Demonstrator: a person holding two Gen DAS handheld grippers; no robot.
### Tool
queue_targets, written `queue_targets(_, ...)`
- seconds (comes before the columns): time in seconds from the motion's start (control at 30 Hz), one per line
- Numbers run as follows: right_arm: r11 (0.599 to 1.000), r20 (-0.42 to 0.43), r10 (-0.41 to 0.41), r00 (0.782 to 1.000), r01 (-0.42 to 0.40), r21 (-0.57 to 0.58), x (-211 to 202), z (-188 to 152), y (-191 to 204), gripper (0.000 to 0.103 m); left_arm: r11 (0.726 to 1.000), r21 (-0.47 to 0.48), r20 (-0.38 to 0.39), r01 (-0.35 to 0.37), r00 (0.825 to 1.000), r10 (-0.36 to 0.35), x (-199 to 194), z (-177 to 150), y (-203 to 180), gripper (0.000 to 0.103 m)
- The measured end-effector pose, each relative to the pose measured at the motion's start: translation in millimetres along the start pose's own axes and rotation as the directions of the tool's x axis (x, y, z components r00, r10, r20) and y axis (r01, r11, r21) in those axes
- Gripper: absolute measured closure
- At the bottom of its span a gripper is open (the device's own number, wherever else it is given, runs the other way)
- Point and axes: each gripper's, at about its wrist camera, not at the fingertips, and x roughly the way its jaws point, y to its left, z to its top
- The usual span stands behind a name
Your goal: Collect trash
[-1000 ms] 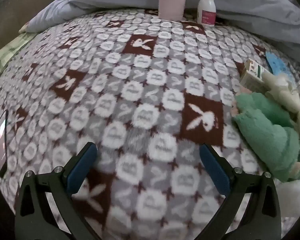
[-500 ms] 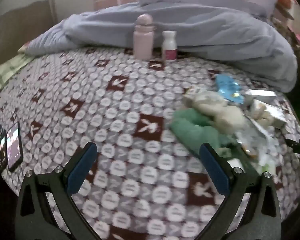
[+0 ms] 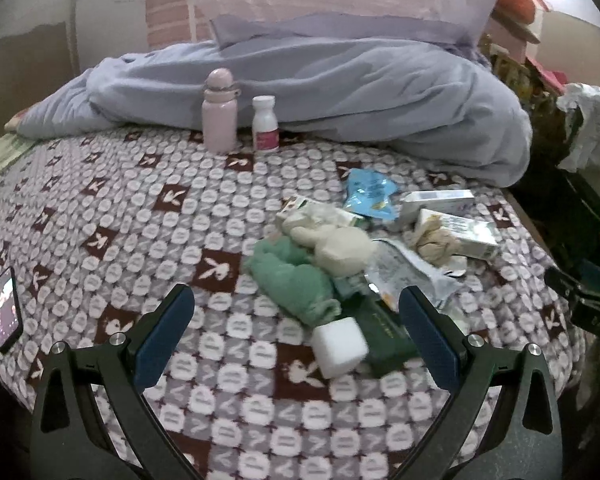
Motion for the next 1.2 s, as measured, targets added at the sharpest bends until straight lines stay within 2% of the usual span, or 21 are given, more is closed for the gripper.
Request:
queue_targets(0.2,0.999,0.081,0.036,0.996,-0.035,-0.015,1,23,50,0.000,0.999,-0.020,0.015,0.035,0.999,-0.034,-10,3,-6,0.001)
queue_targets(0.53,0.999,0.165,0.052,0.985,-0.050,-0.017,-12,26,66,0.000,0.999,-0.029,0.068,0.018,0.998,-0.016,-20,5,-11,0.001)
queue_targets(0.8,0.997,0.179,0.071,0.981,-0.070,-0.012,-14,28,70,0.000,1.000,-0.016,0.105,-0.014,0.994,0.016,-26,7,-15,0.002)
queue_targets(1.2,0.996,0.186,0.091,0.978,-0.088,-0.021,-11,29,76,0.000,1.000,-0.012,0.130,-0.022,0.991,0.023,-28,10,-16,0.002)
